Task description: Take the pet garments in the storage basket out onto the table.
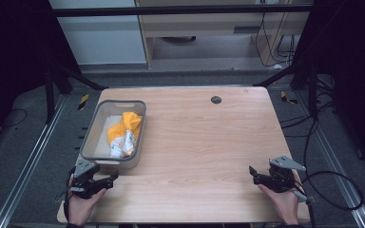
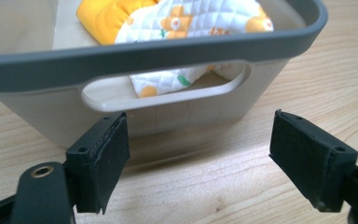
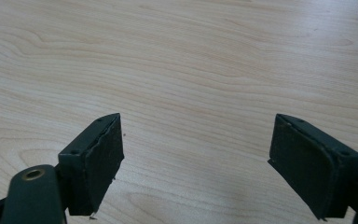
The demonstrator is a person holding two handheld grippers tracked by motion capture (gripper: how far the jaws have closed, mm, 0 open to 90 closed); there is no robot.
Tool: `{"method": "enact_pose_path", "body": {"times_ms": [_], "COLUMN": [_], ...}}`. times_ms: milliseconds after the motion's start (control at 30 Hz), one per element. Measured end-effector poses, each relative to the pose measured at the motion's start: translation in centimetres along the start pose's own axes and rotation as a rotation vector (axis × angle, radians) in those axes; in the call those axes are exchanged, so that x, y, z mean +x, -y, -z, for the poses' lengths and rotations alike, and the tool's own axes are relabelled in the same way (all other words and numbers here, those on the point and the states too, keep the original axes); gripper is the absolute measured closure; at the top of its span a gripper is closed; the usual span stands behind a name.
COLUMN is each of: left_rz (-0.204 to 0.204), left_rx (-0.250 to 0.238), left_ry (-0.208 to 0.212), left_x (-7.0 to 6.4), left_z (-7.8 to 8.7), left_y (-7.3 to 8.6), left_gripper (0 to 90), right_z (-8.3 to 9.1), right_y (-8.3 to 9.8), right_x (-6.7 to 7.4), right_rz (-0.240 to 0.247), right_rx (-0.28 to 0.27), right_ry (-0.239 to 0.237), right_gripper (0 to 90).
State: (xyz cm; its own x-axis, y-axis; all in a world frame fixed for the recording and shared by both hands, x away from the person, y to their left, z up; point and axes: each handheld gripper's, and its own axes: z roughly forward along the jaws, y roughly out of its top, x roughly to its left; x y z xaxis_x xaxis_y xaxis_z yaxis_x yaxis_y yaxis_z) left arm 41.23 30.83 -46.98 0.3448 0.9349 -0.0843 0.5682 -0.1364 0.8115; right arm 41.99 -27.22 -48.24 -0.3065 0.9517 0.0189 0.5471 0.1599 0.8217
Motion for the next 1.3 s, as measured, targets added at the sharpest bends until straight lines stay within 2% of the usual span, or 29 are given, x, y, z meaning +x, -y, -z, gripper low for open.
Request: {"method": "enact_pose_path", "body": {"times_ms": [133,233,333,567,833,967,1300], "left_rz": [-0.005,0.013,0.027,0.030,0.026,0.027,0.017], "left_rx": [-0.028,-0.039,-0.040,-0.054,-0.095,-0.099,-0.110], "left_ry": [-0.010,-0.003,-0.001,0.003,0.013,0.022,0.027], "left_x": [-0.1,-0.1,-0.1,-0.4,-0.8,-1.0,-1.5], "left_z": [0.4,0.8,1.1,1.6,2.6,2.8,3.1], "left_y": [-0.2,-0.3,-0.4,-0.8,-1.5,-1.8,-2.5], "left_gripper": [19.5,19.5,19.5,19.5,19.5,19.4,19.5], "right_z": [0.1,0.0,-0.1,0.0,0.0,0.1,0.0], "right_y": [0.0,0.0,0.1,0.1,0.1,0.1,0.1], "right_x": [-0.1,-0.1,0.0,-0.1,-0.1,-0.1,-0.1], "right_rz": [0.007,0.029,0.034,0.037,0.040,0.028,0.033], "right_rx": [0.002,0.009,0.015,0.016,0.017,0.013,0.014], "right_ry": [0.017,0.029,0.029,0.043,0.045,0.043,0.035], "right_gripper": [16.3,16.0,15.8,14.1,14.2,14.3,14.5]}}
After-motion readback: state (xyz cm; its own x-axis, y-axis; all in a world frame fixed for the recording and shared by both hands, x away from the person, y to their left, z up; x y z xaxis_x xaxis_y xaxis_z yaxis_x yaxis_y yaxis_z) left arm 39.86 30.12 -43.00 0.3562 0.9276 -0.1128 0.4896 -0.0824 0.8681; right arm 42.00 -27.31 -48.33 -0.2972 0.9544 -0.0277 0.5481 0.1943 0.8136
